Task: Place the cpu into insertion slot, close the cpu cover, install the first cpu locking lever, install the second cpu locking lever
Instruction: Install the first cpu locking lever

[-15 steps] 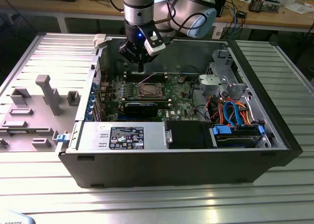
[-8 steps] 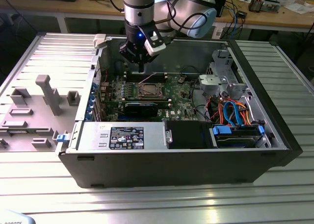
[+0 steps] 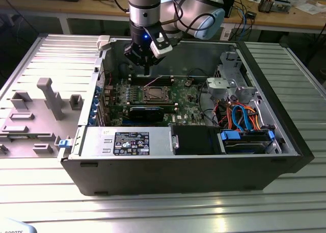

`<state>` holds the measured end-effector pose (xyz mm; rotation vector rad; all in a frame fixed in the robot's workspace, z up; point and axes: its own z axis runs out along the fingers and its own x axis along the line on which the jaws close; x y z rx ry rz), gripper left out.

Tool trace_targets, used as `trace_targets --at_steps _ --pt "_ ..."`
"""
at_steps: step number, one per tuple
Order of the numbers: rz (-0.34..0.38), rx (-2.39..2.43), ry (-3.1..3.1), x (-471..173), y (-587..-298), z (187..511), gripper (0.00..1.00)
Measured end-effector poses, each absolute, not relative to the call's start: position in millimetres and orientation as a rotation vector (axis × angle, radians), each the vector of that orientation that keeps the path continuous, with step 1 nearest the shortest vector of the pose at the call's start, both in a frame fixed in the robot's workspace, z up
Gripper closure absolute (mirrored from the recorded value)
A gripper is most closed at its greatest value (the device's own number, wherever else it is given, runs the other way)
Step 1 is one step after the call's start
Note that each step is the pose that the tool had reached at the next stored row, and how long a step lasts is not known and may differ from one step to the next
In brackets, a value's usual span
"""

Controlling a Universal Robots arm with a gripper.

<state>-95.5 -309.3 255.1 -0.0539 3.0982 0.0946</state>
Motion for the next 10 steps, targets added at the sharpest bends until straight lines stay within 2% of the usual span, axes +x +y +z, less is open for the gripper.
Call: trace_targets --at_steps 10 --pt "0.095 -0.054 3.098 -90.5 -309.2 247.1 0.89"
